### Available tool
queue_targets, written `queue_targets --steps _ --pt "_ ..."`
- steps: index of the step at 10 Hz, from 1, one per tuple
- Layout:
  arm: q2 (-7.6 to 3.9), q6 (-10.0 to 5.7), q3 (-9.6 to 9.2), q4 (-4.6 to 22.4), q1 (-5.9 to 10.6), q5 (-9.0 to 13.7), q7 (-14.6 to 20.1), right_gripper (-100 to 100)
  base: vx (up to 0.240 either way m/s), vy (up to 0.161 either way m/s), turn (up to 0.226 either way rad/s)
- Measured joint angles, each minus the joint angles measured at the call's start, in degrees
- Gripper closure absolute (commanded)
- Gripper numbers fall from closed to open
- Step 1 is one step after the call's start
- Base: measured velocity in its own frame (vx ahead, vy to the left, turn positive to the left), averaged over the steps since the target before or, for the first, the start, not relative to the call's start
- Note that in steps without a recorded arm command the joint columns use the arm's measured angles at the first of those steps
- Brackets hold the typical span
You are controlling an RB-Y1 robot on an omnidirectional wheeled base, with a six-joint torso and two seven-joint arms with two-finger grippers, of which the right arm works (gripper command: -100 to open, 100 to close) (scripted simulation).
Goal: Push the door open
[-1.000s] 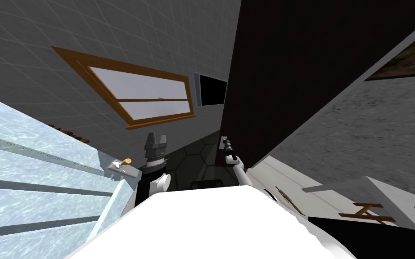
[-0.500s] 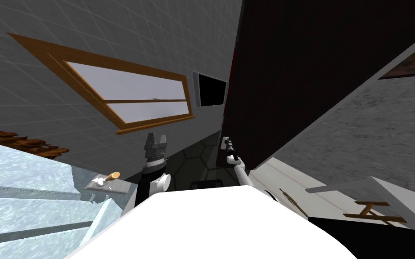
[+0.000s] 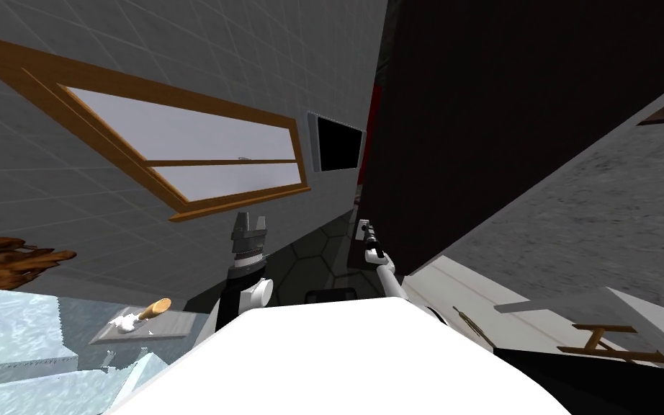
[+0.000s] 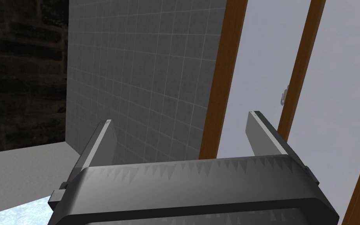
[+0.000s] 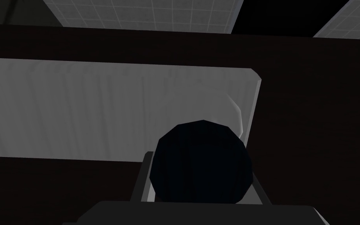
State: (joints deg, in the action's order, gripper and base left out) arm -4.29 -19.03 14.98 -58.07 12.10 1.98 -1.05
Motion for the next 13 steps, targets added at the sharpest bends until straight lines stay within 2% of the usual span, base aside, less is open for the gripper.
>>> queue_targets --steps 2,4,5,7,13 --pt "-0.49 -0.52 1.3 1.4 0.71 0.3 -0.2 100 0.21 0.063 -0.05" --pt "-0.36 0.07 2.42 -0.3 -0.02 0.5 -0.5 100 0.193 0.08 -0.073" --pt "-0.63 -0.17 3.18 0.5 0.6 0.7 -0.7 100 0.152 0.097 -0.064" --pt "-0.92 -0.46 4.44 0.9 0.77 0.9 -1.0 100 0.17 0.075 -0.063" --pt "-1.01 -0.48 6.95 1.3 0.37 1.4 -1.7 100 0.162 0.04 -0.052"
